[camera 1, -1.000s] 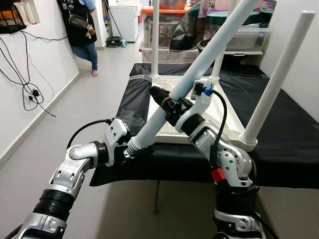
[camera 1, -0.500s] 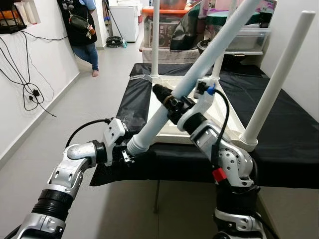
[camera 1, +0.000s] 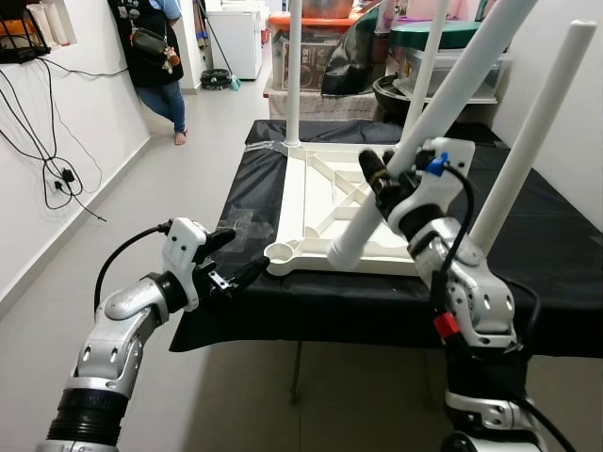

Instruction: Building children table

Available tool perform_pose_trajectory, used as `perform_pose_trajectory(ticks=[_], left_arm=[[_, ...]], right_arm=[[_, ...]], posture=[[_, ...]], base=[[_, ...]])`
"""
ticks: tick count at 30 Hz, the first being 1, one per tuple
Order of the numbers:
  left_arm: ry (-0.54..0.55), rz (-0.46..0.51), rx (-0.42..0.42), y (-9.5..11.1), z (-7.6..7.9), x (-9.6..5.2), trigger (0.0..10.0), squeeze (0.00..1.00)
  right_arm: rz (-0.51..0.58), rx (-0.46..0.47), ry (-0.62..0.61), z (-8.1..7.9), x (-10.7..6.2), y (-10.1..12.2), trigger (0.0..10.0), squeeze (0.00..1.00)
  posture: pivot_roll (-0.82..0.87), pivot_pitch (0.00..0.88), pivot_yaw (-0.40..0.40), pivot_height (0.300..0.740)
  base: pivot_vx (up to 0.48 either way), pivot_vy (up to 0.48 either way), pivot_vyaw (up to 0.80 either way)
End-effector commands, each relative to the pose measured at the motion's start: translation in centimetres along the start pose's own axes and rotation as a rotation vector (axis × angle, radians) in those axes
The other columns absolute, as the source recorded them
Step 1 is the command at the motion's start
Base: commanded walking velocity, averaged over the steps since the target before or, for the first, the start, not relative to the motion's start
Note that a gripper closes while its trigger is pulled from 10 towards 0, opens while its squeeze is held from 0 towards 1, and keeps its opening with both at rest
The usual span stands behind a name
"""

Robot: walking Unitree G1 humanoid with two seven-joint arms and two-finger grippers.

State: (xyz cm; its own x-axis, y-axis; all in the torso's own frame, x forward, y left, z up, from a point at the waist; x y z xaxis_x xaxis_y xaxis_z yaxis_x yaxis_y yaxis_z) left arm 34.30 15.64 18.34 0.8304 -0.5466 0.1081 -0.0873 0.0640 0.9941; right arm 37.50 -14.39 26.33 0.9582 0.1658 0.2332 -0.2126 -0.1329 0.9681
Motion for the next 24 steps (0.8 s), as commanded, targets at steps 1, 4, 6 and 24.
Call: perform_pose_trajectory(ticks=[1,4,6,24], left_arm=[[0.056,0.004,-0.045,-0.1,-0.3,-0.4,10.0,0.00],[0.096,0.008,-0.093,-0.4,-0.2,-0.7,10.0,0.00],[0.115,0.004,-0.114,-0.6,0.4,-0.9,10.0,0.00],[0.090,-0.033,-0.092,-1.1,2.3,0.0,10.0,0.00]], right_arm=[[0.000,-0.026,-0.032,0.6,-0.2,-0.2,10.0,0.00],[0.003,-0.039,-0.063,1.4,-0.9,-0.5,10.0,0.00],[-0.002,-0.051,-0.094,2.1,-1.7,-1.1,10.0,0.00],[0.033,-0.047,-0.123,1.5,-2.9,-1.5,10.0,0.00]], posture=[[0.07,0.000,-0.068,0.740],[0.07,0.000,-0.070,0.740],[0.07,0.000,-0.070,0.740],[0.06,0.000,-0.043,0.740]], base=[[0.000,0.000,0.00],[0.000,0.000,0.00],[0.000,0.000,0.00],[0.000,0.323,-0.20]])
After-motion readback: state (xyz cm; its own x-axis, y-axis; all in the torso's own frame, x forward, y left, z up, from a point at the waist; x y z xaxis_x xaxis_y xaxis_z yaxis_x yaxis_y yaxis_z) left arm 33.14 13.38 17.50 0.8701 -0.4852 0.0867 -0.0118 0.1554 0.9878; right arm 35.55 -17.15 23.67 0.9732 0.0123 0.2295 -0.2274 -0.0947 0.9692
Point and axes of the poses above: a point about 5 cm out from each wrist's last joint towards the gripper, its own x axis pointing out of the wrist towards the gripper, its own y axis along the axis of the wrist's last joint, z = x × y, the point moved 3 cm from there along x, pointing out of the wrist towards the gripper, and after that the axes turned 5 degrees about -x, right-handed, at the moved point
